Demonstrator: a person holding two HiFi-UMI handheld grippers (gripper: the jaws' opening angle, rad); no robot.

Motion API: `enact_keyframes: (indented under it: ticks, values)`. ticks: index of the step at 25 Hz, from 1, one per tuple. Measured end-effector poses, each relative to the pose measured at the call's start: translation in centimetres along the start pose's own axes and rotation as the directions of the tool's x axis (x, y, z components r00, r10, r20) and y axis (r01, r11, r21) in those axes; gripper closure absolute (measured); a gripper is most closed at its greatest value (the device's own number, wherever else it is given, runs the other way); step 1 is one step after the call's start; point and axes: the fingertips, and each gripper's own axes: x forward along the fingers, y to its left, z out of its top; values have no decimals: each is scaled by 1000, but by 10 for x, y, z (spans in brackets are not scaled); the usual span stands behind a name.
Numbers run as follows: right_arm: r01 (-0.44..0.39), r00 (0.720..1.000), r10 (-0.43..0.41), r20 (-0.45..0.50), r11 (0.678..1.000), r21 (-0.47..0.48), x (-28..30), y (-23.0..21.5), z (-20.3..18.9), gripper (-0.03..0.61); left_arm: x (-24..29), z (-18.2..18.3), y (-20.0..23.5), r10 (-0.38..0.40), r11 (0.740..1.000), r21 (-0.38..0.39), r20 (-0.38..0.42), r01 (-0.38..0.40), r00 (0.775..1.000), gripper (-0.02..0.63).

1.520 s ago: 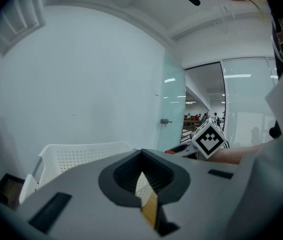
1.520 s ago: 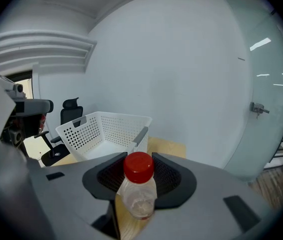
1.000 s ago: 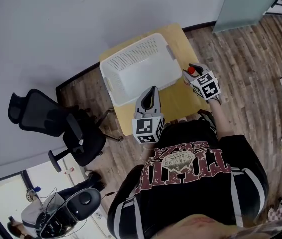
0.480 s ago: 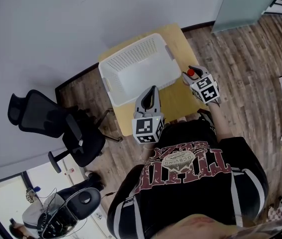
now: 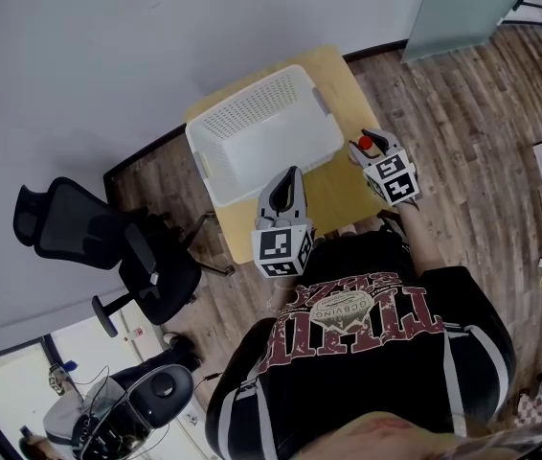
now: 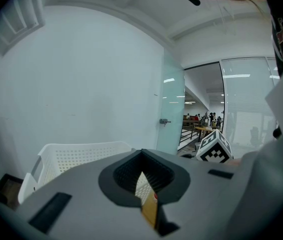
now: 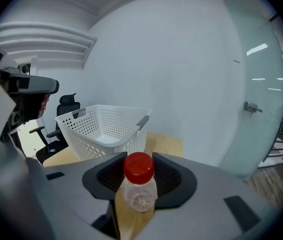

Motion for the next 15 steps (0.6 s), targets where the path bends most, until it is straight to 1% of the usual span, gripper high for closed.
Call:
enact_keyframes:
  ticks: [10, 15]
  values:
    - [6, 1000, -6, 2, 1000, 16, -7, -1, -6, 414, -5, -2, -6, -5, 1000, 1, 3, 5, 1000, 586]
    - [-11, 1000, 11, 2, 999, 39, -11, -1, -9, 405, -7, -2, -7, -2, 1000, 6, 7, 2, 1000, 586]
